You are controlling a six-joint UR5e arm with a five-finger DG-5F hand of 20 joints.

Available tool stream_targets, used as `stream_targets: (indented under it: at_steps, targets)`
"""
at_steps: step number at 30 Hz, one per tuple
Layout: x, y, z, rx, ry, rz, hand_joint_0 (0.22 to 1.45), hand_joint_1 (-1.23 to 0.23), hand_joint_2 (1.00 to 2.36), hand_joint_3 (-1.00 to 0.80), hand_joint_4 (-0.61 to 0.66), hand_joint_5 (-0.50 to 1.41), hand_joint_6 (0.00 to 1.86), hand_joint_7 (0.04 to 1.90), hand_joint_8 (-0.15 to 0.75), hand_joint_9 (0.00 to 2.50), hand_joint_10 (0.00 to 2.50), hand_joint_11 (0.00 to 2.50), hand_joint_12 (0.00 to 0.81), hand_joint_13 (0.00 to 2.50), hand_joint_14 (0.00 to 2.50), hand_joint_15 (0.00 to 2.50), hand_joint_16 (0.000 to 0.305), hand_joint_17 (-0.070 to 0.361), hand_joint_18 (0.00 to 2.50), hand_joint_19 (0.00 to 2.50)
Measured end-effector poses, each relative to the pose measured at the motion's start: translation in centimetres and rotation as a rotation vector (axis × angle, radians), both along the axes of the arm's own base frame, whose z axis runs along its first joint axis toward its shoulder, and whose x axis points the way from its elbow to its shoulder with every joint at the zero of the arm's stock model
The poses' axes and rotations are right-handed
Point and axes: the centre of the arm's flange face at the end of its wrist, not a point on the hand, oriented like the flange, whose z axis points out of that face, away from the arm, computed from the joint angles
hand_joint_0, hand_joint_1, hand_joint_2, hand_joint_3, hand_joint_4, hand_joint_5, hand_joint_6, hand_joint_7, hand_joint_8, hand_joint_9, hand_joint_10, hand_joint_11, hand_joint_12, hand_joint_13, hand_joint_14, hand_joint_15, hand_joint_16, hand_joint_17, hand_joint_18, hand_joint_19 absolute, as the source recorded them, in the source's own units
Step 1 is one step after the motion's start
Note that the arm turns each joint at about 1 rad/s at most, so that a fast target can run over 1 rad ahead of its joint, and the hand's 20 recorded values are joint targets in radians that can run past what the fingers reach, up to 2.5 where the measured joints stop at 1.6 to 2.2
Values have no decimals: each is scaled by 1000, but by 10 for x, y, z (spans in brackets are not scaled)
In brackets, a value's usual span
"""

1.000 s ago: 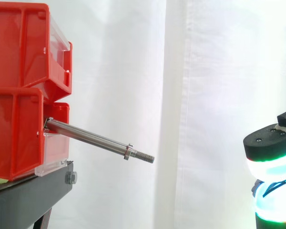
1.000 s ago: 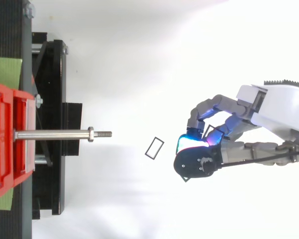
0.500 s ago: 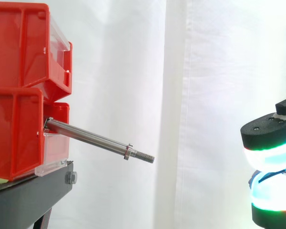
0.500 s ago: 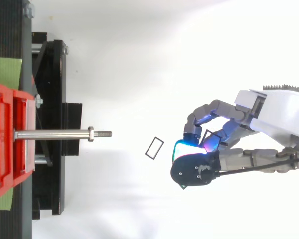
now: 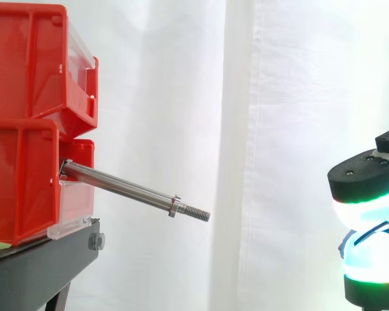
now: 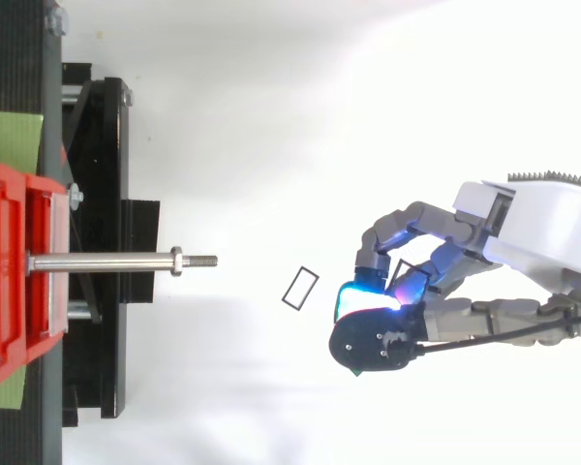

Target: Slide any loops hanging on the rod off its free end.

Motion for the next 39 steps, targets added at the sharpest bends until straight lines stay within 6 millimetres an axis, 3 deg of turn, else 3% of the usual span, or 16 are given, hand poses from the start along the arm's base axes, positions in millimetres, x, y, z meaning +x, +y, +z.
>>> stream_targets:
  at_steps: [20,30,39]
  targets:
    - [9,5,-2,28,-75,1,642,-693,1023,-163,64,-167,968,1072,279,1018,32,938,377,792,22,498,55,125,657,510]
    - [17,4,-38,54,-186,1,642,-689,1023,-165,62,-168,967,1072,283,1016,32,936,378,786,20,494,56,125,654,502]
    - [35,7,-48,50,-355,25,642,-689,1024,-169,64,-168,967,1072,285,1011,32,930,380,785,22,501,56,125,652,504]
